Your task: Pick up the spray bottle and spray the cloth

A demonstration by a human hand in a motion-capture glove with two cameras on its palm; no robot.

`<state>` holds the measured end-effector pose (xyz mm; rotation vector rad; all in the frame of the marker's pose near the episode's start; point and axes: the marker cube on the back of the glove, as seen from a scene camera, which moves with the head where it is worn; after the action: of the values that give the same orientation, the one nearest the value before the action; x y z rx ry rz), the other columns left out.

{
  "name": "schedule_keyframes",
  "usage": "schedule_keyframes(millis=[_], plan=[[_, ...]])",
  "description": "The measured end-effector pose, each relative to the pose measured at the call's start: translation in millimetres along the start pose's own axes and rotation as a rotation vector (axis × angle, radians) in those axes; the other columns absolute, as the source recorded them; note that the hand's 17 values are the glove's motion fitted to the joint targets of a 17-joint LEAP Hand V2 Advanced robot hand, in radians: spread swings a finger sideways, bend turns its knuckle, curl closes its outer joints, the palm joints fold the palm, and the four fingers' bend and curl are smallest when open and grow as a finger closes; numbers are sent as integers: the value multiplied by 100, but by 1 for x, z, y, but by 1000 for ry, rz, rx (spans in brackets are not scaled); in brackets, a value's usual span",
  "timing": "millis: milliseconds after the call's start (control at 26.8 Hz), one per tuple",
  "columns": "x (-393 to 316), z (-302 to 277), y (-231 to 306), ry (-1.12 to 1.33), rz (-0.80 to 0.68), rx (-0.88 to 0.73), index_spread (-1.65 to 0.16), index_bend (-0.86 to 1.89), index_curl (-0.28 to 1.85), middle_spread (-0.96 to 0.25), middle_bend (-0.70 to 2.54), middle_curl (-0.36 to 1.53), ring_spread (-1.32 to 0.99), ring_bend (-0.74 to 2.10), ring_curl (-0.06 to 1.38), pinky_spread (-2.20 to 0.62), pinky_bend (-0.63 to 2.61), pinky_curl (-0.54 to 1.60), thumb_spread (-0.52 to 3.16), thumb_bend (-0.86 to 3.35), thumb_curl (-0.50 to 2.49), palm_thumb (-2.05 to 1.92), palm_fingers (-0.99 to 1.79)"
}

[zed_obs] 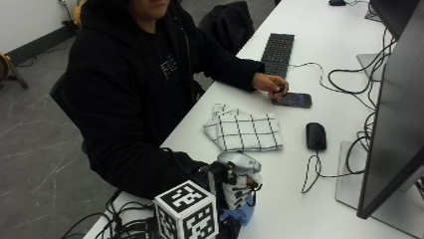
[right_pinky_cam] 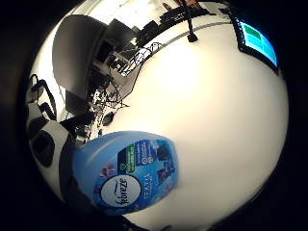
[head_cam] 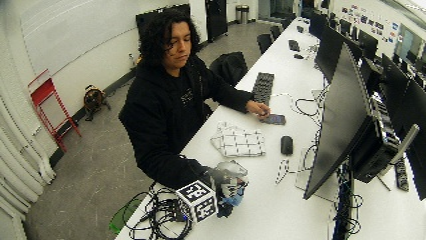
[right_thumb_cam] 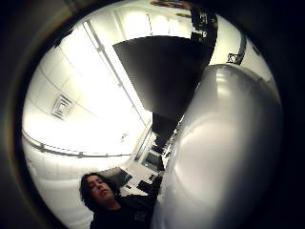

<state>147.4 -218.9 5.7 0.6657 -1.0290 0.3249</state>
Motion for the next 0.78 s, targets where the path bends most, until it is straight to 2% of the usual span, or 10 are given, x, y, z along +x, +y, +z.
schedule_keyframes(millis=[224,336,448,672,784], plan=[[-4,28,-31,-39,-7,6,-29,34,46,-21,67,56,-21,78,49,-32,50,43,41,-2,66,97,143],[-14,42,-42,-14,-29,-87,-29,35,48,-21,68,56,-22,79,49,-32,51,43,40,-2,67,97,142],[-32,33,-32,85,-43,-291,-29,36,49,-21,69,57,-21,79,49,-32,51,43,39,-2,68,97,141],[-86,11,9,337,-14,-838,-29,36,51,-21,70,57,-21,80,49,-32,51,43,37,-2,71,97,140],[-115,26,15,429,-3,-998,-29,36,52,-21,70,57,-21,80,49,-32,51,43,37,-2,72,97,140]])
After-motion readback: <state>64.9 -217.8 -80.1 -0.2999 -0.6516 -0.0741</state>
